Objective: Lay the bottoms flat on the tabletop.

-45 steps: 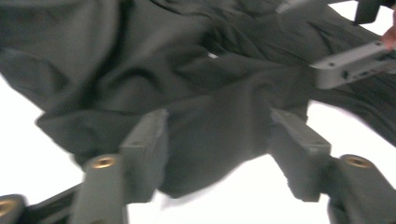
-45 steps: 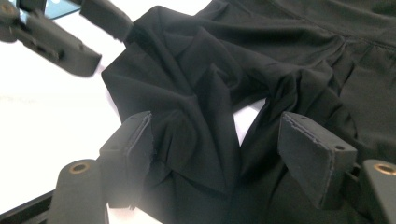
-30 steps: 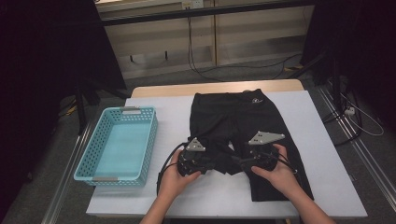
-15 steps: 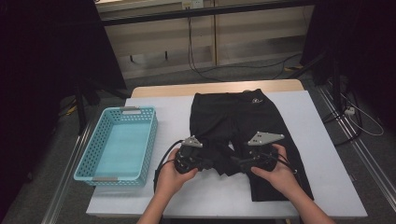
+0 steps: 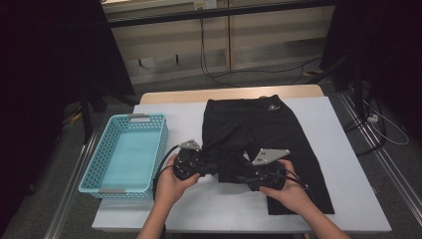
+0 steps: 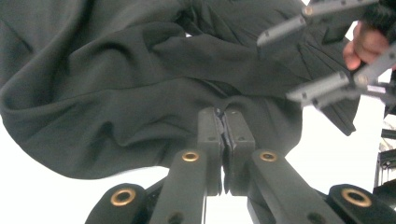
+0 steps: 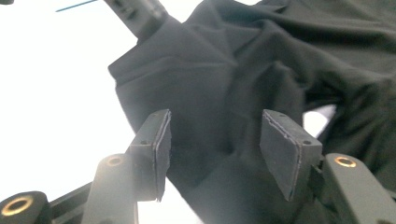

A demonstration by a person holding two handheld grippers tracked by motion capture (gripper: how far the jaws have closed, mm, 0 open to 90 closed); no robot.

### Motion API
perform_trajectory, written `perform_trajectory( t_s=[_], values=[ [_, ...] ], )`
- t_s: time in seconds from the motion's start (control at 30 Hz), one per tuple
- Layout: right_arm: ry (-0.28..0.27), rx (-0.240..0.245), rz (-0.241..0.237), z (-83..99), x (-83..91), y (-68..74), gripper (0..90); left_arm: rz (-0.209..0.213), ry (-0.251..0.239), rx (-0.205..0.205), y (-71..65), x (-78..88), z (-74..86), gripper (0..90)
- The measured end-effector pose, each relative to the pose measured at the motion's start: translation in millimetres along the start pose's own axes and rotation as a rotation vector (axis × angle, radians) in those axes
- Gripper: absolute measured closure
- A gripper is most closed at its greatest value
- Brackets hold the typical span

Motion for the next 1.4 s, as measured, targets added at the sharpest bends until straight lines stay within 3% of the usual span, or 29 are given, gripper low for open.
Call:
perform_trajectory(
  t_s=[0.3,0.4,0.5,0.53,0.63,0.73,0.83,1.0,1.23,1.4],
  values=[
    [0.027,0.032,-0.043,2.4,-12.2,17.1,36.3,-0.007,-0.002,0.047,7.8,-2.1,2.2,86.8],
    [0.046,0.052,-0.014,4.0,-16.9,16.8,37.1,-0.007,-0.005,0.054,10.4,-2.3,2.5,86.8],
    [0.059,0.079,0.04,4.5,-20.7,10.4,51.1,-0.014,-0.009,0.055,12.7,-1.6,3.0,85.6],
    [0.049,0.062,0.063,3.2,-20.4,5.3,51.6,-0.018,-0.008,0.054,13.3,-1.5,3.4,83.9],
    [0.017,0.021,0.087,0.7,-16.0,-7.3,67.8,-0.027,-0.019,0.055,14.8,-0.5,3.8,74.2],
    [0.0,-0.019,0.089,-0.1,-12.4,-16.1,80.7,-0.047,-0.039,0.037,14.5,-0.7,1.3,62.4],
    [-0.01,-0.062,0.099,-0.2,-11.7,-24.6,82.4,-0.039,-0.052,0.024,8.8,-1.3,-2.2,54.8],
    [0.001,-0.093,0.119,1.7,-14.8,-32.3,81.4,-0.07,-0.078,-0.044,-2.8,-2.0,-10.6,40.6],
    [-0.007,-0.135,0.164,2.1,-13.7,-42.8,80.5,-0.056,-0.037,-0.089,-16.9,-13.5,-5.9,45.3],
    [-0.008,-0.142,0.156,2.1,-14.9,-43.1,79.0,-0.072,0.043,-0.135,-20.2,-33.9,6.8,53.5]
  ],
)
Point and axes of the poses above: each handheld gripper's, and its own axes: x roughly backward along the jaws, z roughly out of its underside, y roughly to its left, the point moved 8 cm from there along -x, roughly forward along the jaws, and after that the axes turned 3 degrees about y, right-handed, at the moved point
